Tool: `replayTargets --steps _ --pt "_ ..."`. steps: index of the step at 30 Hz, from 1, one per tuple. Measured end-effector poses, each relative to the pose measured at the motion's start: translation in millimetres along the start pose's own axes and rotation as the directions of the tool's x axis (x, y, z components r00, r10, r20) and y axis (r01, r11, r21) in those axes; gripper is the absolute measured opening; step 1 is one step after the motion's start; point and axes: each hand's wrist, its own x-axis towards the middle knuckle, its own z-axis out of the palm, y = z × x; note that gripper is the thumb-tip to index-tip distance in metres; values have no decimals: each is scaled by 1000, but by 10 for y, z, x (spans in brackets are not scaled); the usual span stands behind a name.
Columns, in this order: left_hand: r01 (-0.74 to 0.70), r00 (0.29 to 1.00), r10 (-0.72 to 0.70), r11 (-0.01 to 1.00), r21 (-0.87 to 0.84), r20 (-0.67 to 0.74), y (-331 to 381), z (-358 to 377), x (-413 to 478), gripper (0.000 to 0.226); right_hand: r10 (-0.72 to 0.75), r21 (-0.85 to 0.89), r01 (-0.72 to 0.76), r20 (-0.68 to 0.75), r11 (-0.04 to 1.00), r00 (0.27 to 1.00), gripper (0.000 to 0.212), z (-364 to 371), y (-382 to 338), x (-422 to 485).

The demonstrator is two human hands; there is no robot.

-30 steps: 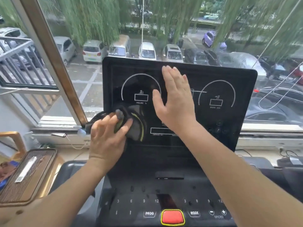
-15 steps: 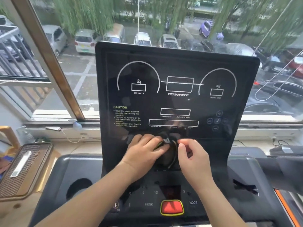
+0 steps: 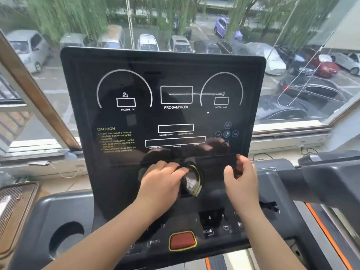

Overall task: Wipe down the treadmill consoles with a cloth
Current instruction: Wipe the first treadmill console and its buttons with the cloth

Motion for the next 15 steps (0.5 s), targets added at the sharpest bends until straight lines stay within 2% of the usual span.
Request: replayTargets --steps 4,8,11,15 --pt "22 998 -20 1000 -21 51 339 206 211 41 117 11 -117 23 993 993 55 -127 162 273" --pt "51 998 -49 998 -47 43 262 161 108 42 202 88 -220 175 971 964 65 -180 339 516" --pt "222 975 -221 972 -83 17 168 70 -26 43 202 113 -233 238 966 950 60 -215 409 648" --pt "481 863 -501 854 -196 -63 283 75 -48 43 176 101 -218 314 971 933 54 -211 578 786"
